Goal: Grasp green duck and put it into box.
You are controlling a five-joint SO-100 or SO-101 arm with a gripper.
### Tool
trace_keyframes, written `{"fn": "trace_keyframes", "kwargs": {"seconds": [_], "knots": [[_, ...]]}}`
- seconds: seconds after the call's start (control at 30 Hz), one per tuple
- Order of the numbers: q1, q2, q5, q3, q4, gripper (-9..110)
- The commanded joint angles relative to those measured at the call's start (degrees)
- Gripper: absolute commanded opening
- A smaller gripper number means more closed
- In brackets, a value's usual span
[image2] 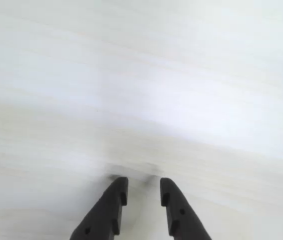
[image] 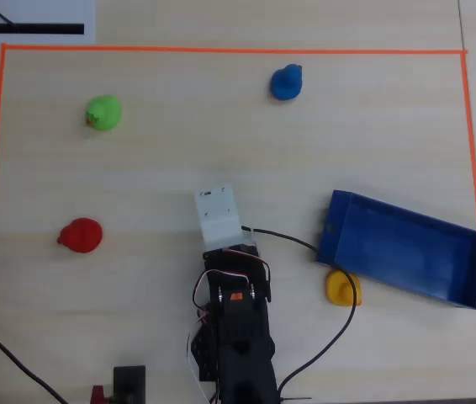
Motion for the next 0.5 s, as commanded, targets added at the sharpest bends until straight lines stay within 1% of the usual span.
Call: {"fn": "trace_keyframes", "kwargs": {"seconds": [0.0, 0.3, 0.47], "knots": [[0.4, -0.4, 0.4, 0.2, 1.4, 7], [0.4, -0.4, 0.4, 0.2, 1.4, 7], [0.4, -0.4, 0.4, 0.2, 1.4, 10]]}}
